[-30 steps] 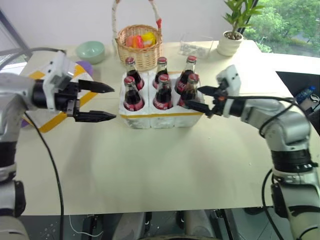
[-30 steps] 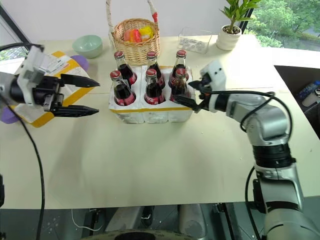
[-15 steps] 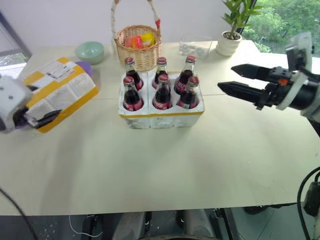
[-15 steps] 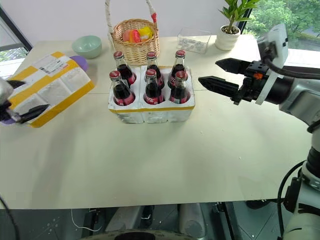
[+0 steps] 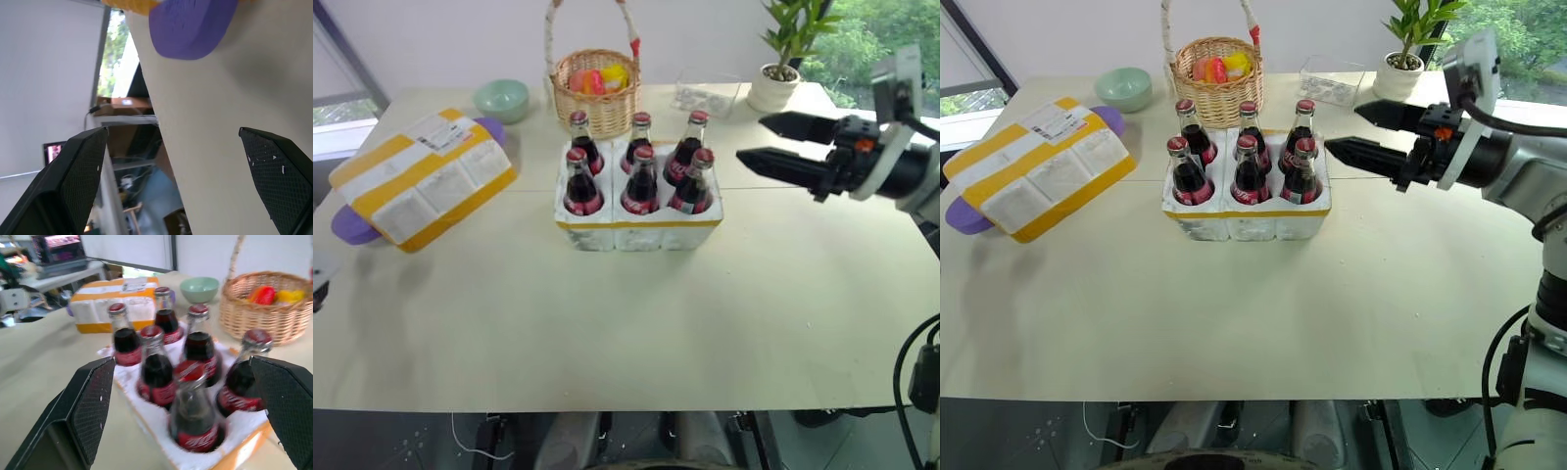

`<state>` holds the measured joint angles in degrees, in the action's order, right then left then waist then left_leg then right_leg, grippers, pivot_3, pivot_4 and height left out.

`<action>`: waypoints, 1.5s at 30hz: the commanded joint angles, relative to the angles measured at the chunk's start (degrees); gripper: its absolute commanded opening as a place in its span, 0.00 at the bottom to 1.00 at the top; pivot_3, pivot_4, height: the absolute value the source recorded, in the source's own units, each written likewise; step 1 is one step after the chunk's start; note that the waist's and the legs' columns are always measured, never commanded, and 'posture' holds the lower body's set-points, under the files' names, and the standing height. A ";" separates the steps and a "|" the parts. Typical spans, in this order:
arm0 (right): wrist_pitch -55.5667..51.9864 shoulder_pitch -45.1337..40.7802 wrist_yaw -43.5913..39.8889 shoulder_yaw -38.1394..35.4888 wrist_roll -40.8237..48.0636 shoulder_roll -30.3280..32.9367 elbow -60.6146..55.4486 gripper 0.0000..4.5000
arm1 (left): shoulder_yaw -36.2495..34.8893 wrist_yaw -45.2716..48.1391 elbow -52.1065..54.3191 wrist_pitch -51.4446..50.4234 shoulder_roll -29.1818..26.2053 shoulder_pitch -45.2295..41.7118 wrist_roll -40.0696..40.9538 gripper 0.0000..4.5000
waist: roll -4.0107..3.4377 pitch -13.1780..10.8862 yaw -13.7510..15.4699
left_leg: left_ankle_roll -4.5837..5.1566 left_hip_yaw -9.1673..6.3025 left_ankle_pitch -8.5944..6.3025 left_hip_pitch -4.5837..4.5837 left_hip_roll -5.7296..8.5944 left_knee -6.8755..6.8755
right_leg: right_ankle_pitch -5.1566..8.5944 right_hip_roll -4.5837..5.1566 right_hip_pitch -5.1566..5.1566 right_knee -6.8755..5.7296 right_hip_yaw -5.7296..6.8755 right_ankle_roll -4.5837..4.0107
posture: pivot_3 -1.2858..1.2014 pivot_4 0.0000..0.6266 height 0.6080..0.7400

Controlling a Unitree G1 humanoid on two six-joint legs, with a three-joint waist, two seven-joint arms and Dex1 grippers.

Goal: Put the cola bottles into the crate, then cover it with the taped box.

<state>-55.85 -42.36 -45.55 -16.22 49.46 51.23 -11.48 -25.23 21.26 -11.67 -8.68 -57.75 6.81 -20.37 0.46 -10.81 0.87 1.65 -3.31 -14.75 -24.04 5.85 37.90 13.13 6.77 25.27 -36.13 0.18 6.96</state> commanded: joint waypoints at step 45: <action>1.52 15.20 -9.54 -9.95 4.98 14.12 -6.80 1.00 | 26.97 -18.34 -35.88 22.32 -6.67 -57.94 -5.54 0.24 | 0.29 0.12 -0.17 | 0.04 0.07 0.02 -0.33 0.09 0.22 | -0.11 0.01 0.06 -0.12 0.05 0.13 | 0.52 0.24 0.99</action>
<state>-55.57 -27.01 -55.10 -23.62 54.76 64.20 -18.22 3.15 0.87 -50.11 13.16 -62.93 -48.45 -27.24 0.76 -10.69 0.71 1.69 -3.24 -14.74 -24.37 5.94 38.11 13.02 6.77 25.33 -36.25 0.23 7.08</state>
